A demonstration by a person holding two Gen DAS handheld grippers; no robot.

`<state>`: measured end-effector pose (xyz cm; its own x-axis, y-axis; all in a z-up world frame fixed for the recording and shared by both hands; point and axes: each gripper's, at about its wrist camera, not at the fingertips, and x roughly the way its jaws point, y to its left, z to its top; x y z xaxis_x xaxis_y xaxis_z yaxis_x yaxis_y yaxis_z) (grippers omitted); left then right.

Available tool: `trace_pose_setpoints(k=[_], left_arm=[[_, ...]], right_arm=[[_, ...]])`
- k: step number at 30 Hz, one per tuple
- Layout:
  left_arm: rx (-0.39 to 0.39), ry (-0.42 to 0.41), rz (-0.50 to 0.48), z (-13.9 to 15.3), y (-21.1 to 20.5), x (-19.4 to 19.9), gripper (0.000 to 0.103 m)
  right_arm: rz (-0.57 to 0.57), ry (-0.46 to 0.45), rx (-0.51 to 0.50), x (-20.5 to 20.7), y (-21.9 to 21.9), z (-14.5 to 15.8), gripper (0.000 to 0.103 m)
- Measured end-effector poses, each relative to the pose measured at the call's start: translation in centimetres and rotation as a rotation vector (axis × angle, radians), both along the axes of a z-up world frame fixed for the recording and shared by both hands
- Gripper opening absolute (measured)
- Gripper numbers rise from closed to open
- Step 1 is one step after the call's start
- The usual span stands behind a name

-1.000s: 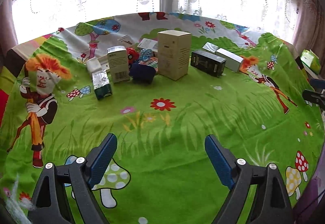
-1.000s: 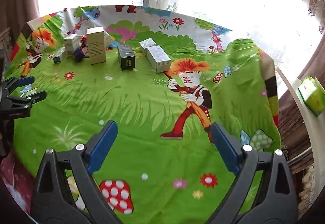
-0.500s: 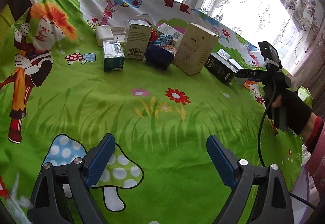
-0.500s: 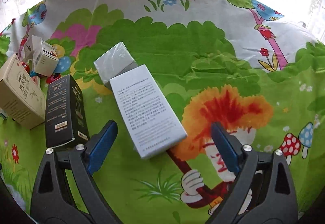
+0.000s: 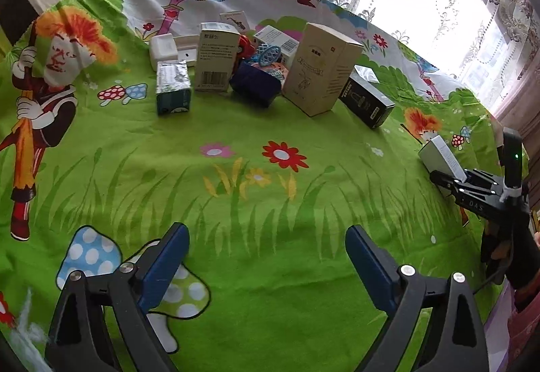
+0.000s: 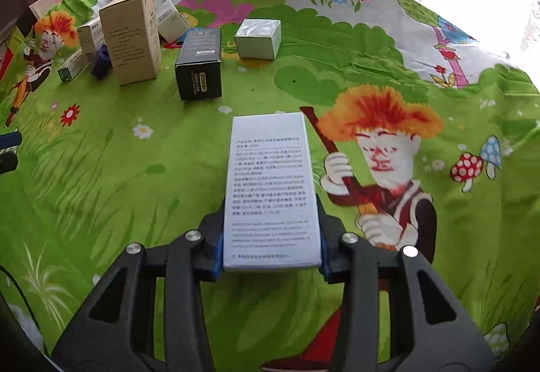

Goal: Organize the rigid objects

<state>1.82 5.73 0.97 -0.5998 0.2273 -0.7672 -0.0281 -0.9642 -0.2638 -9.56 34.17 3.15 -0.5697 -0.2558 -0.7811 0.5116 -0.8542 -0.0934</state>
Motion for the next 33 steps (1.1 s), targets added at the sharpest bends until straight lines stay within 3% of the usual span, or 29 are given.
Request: trace_pose_setpoints(k=[4, 7, 12, 17, 18, 19, 20, 21, 23, 27, 30, 33], left_arm=[[-0.025, 0.01, -0.089, 0.7, 6.4, -4.1, 0.095], [-0.09, 0.046, -0.102, 1.2, 11.4, -8.4, 0.095], [-0.168, 0.025, -0.036, 0.5, 17.0, -16.2, 0.095], [-0.261, -0.045, 0.064, -1.0, 18.7, -21.4, 0.094], [-0.26, -0.061, 0.07, -1.4, 18.5, -21.8, 0.086], [-0.267, -0.049, 0.067, -1.3, 18.3, -21.4, 0.078], [-0.263, -0.03, 0.035, -1.0, 18.1, -20.6, 0.047], [-0.232, -0.035, -0.024, -0.8, 17.8, -19.5, 0.04], [-0.168, -0.014, -0.134, -0.4, 16.6, -15.9, 0.04], [-0.179, 0.067, -0.296, 0.5, 12.3, -6.0, 0.04], [-0.258, 0.08, -0.312, 0.2, 7.9, -0.5, 0.04], [-0.313, 0.076, -0.275, 0.0, 4.1, 2.7, 0.04]], right_arm=[[-0.08, -0.019, -0.089, 0.4, 3.3, -0.3, 0.045], [-0.098, -0.013, -0.075, -0.1, 3.2, -0.2, 0.045], [-0.108, -0.017, -0.087, -0.1, 3.4, -0.4, 0.046], [-0.11, -0.023, -0.105, 0.0, 3.7, -0.5, 0.046], [-0.111, -0.024, -0.109, -0.1, 3.7, -0.5, 0.046], [-0.111, -0.026, -0.112, -0.1, 3.8, -0.5, 0.046], [-0.112, -0.027, -0.115, -0.1, 3.8, -0.5, 0.046], [-0.112, -0.027, -0.116, -0.1, 3.8, -0.4, 0.046], [-0.112, -0.026, -0.114, -0.1, 3.8, -0.4, 0.046], [-0.113, -0.016, -0.094, -0.1, 3.5, -0.4, 0.046], [-0.112, -0.013, -0.087, -0.1, 3.4, -0.5, 0.046], [-0.11, -0.013, -0.084, -0.1, 3.4, -0.5, 0.046]])
